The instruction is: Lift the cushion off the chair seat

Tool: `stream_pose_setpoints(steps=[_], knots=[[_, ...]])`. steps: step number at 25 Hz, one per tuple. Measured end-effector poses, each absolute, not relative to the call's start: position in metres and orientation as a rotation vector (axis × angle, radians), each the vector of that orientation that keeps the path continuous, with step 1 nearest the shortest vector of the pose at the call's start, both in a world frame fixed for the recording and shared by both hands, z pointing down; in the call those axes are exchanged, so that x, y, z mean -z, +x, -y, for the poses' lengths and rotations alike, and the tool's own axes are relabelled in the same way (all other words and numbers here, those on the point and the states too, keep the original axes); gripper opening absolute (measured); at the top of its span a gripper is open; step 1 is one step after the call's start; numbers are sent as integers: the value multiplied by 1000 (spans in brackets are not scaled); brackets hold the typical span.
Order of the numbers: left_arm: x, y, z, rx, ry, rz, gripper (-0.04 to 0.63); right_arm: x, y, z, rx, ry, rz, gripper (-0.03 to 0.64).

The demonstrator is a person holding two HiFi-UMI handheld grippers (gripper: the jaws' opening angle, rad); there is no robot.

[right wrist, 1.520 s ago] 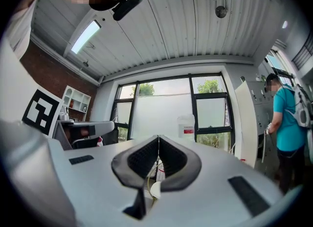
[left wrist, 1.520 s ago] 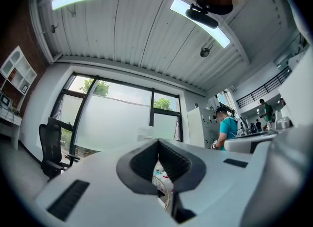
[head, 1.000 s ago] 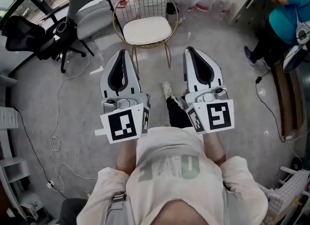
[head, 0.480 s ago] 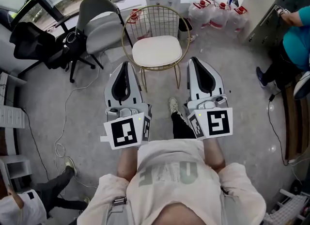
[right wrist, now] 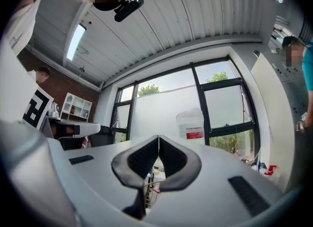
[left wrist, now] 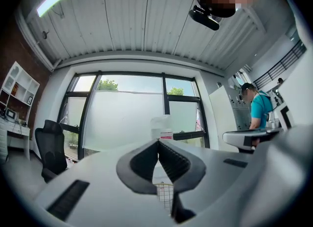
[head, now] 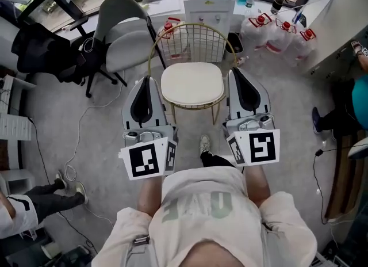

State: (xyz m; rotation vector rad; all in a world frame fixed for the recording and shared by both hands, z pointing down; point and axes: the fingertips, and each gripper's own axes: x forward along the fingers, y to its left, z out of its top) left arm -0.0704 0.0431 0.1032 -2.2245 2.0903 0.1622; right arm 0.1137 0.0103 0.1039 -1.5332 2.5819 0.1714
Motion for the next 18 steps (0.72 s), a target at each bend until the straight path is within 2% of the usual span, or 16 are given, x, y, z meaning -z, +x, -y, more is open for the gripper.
stream_pose_setpoints(steps=[9,18], knots=[[-112,-83,55,-182,-2254,-2249,12,-108,108,96,-161,-1410,-2627,18],[-115,-59,89,-133,-2313,-2129,12,-124,115,116,-114,-1471,-2618,18]])
